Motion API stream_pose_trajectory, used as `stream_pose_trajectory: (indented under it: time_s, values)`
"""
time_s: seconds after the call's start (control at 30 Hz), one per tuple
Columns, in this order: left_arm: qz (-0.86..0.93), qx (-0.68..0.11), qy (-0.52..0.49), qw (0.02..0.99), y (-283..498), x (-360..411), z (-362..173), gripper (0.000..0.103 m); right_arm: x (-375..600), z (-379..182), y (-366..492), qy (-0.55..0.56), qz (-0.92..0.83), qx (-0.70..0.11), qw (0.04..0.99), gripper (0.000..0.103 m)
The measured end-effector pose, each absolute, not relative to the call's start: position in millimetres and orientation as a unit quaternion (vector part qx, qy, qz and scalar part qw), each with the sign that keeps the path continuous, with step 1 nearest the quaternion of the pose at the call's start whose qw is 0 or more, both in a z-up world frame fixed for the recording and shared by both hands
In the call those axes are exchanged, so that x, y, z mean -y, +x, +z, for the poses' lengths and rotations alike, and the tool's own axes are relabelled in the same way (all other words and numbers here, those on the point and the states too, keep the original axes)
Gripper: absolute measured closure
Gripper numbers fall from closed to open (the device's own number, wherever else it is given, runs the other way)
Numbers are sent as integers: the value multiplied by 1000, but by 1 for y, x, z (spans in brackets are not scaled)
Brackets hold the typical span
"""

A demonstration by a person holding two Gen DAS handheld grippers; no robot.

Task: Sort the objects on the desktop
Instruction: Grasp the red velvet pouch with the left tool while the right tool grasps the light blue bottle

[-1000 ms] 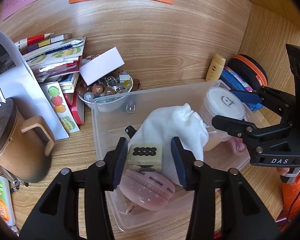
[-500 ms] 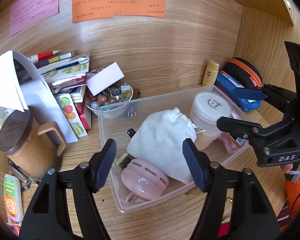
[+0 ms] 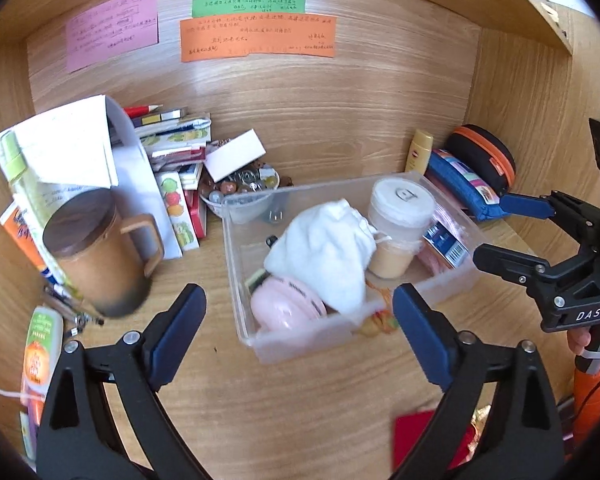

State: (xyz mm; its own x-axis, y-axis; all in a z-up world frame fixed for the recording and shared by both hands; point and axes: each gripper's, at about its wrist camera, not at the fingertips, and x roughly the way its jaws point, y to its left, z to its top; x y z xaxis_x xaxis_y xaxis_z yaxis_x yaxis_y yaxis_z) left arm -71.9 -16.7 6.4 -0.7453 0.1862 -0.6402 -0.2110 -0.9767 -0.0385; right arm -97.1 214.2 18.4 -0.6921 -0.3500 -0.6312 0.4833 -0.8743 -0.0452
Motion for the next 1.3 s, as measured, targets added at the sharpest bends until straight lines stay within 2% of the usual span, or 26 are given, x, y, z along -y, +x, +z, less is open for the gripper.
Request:
stream_pose_trajectory:
  time_s: [0.37, 0.73, 0.9, 1.1, 1.17, 1.2, 1.3]
  values:
    - [921, -8, -364, 136, -21, -10, -20, 6, -244, -2, -62, 334, -913, -81, 218, 9]
    - [887, 12, -412, 207, 10, -52, -63, 6, -266, -24, -46, 359, -907, -59, 212, 9]
    - [868, 22, -449, 211, 3, -58, -86, 7, -268, -33, -43, 368, -903, -52, 215, 9]
    - [885, 0, -425, 191, 7, -63, -90, 6, -265, -39, -38, 373, -900, -55, 220, 9]
    - [889, -6, -419, 187, 10, -63, -90, 12, -264, -41, -37, 374, -898, -55, 223, 9]
    - [891, -12, -414, 184, 11, -62, -90, 21, -263, -42, -35, 374, -898, -56, 225, 9]
    - [893, -4, -411, 181, 14, -54, -89, 34, -261, -45, -32, 376, -896, -63, 229, 9]
